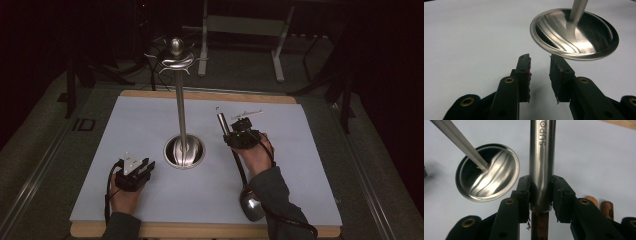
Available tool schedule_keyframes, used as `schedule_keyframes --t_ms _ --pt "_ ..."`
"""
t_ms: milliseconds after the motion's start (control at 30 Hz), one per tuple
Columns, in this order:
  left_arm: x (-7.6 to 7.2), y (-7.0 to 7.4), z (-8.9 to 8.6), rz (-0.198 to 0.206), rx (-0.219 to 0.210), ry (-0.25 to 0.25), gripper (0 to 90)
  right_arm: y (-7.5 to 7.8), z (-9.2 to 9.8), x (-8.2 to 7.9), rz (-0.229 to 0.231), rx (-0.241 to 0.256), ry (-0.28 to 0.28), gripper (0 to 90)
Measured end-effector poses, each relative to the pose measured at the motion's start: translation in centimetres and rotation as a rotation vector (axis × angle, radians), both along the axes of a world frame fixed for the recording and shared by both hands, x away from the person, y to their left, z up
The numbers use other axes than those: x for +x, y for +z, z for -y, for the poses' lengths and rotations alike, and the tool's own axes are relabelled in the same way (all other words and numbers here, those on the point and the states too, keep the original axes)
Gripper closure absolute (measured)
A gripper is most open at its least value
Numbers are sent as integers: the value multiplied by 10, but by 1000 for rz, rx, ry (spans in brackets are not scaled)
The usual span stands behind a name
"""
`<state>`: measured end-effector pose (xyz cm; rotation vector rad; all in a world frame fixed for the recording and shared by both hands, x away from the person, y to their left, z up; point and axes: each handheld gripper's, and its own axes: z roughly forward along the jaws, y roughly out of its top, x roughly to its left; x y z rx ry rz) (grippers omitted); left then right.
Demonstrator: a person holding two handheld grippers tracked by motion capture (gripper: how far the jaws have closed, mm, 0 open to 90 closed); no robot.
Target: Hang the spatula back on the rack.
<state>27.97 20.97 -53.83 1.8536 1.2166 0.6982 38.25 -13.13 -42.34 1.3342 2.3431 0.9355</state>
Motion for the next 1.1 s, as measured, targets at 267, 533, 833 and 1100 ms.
schedule_keyframes --t_ms 267,533,833,1100 --pt "0 0 0 0 3 -2 699 14 -3 -7 48 33 34 695" --pt "0 0 0 -1 1 0 698 31 -3 -16 129 102 78 696" --pt "0 0 0 -1 3 1 698 46 -4 -27 202 167 157 695" --pt "0 0 0 -2 2 2 697 55 -2 -35 279 229 231 695"
